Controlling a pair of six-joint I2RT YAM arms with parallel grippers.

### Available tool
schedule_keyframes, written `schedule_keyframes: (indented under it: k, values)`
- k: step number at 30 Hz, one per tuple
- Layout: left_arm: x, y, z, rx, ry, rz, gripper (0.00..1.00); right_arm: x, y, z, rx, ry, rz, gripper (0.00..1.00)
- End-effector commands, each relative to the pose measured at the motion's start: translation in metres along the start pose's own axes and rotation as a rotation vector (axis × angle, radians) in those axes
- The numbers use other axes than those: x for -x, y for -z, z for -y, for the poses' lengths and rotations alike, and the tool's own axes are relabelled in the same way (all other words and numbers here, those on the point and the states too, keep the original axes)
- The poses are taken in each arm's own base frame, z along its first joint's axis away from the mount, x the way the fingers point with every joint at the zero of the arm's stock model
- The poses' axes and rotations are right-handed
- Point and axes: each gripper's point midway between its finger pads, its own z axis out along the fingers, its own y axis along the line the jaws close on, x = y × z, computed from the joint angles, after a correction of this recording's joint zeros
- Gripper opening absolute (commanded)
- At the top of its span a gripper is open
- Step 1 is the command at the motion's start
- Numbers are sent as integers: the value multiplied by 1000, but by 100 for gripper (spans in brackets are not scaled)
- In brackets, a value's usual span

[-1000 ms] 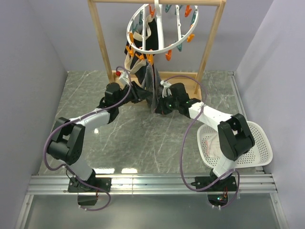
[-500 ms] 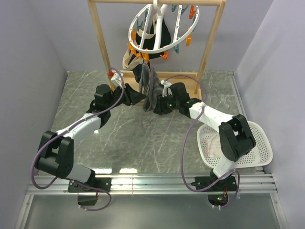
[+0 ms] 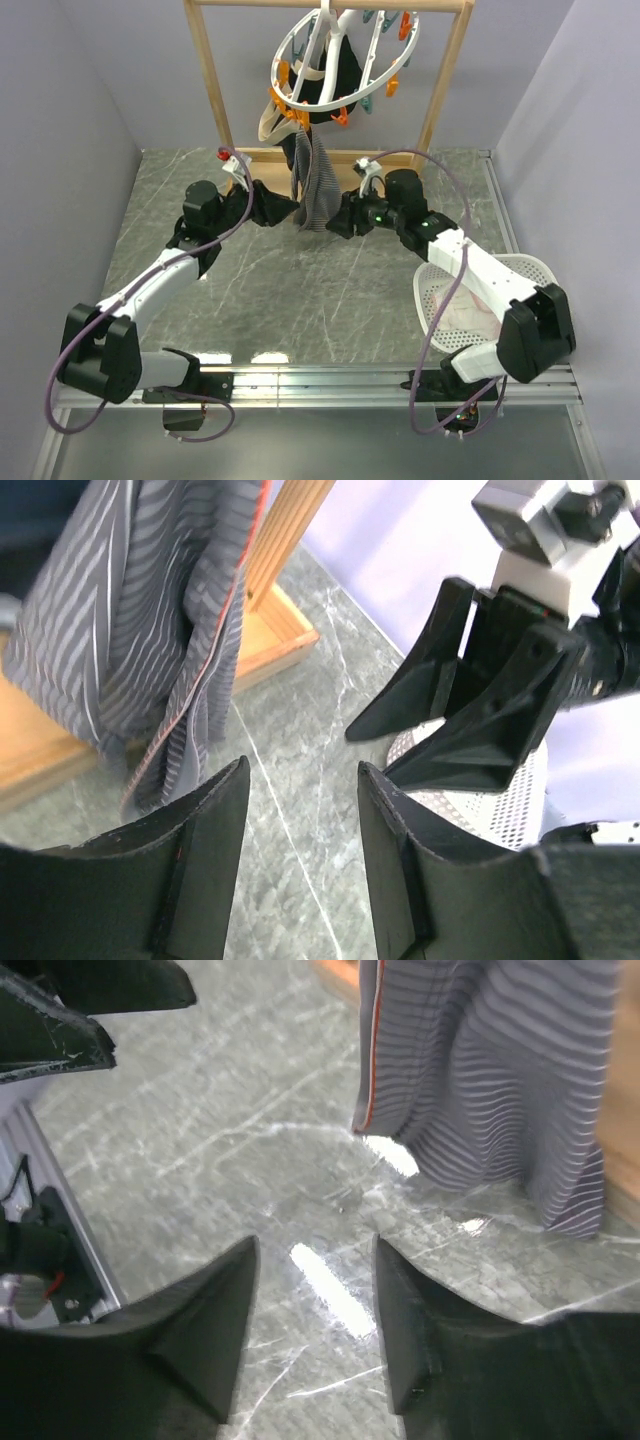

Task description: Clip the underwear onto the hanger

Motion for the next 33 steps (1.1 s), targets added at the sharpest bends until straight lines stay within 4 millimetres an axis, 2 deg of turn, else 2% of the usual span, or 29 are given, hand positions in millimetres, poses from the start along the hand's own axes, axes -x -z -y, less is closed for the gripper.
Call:
schedule_keyframes:
  k: [1,3,6,7,9,10,11,13,14,15,16,17,18,19,20,22,23,25,29,31,32,33]
  values:
    - [20,12,20,-54,-144,59,53,25,25,-6,14,23,101,60]
    - [35,15,31,-73,-187,105,54,28,34,-5,12,24,121,63]
    - [57,13,45,-101,-260,194,56,45,54,0,-11,27,174,66]
    - [66,11,52,-114,-301,221,56,54,63,2,-23,34,203,68]
    - [72,0,62,-140,-342,249,56,73,75,1,-30,56,238,68]
    - [84,-4,66,-136,-377,286,56,81,80,1,-34,66,253,68]
    - [79,-14,70,-150,-384,283,56,98,90,4,-47,78,288,68]
    - [96,-22,80,-146,-441,367,56,117,100,5,-45,87,328,68]
    - [89,-35,83,-157,-442,365,57,137,110,3,-46,111,367,68]
    - [100,-39,92,-171,-472,416,56,144,111,4,-42,119,374,68]
    - [102,-45,95,-177,-482,433,57,153,115,2,-37,132,384,68]
    - [96,-59,93,-173,-479,436,57,171,124,-3,-33,169,421,68]
    - [110,-62,100,-182,-501,489,57,178,123,-1,-32,178,428,68]
    - [114,-67,102,-184,-506,511,56,183,125,-3,-22,190,434,68]
    - [109,-79,95,-163,-498,511,56,196,130,-9,-14,216,455,68]
    - [126,-86,101,-150,-540,582,56,209,132,-12,0,237,468,71]
    - [121,-97,100,-140,-545,583,55,212,131,-13,9,238,467,71]
    - [137,-102,100,-96,-559,643,55,217,129,-11,17,230,468,71]
    - [141,-116,100,-80,-551,687,55,237,134,-13,12,238,529,72]
    - [143,-118,104,-83,-552,703,55,233,131,-12,34,243,523,72]
    - [141,-122,101,-77,-552,702,56,240,135,-15,55,267,557,73]
    - [143,-123,103,-78,-557,716,55,237,136,-22,101,289,550,74]
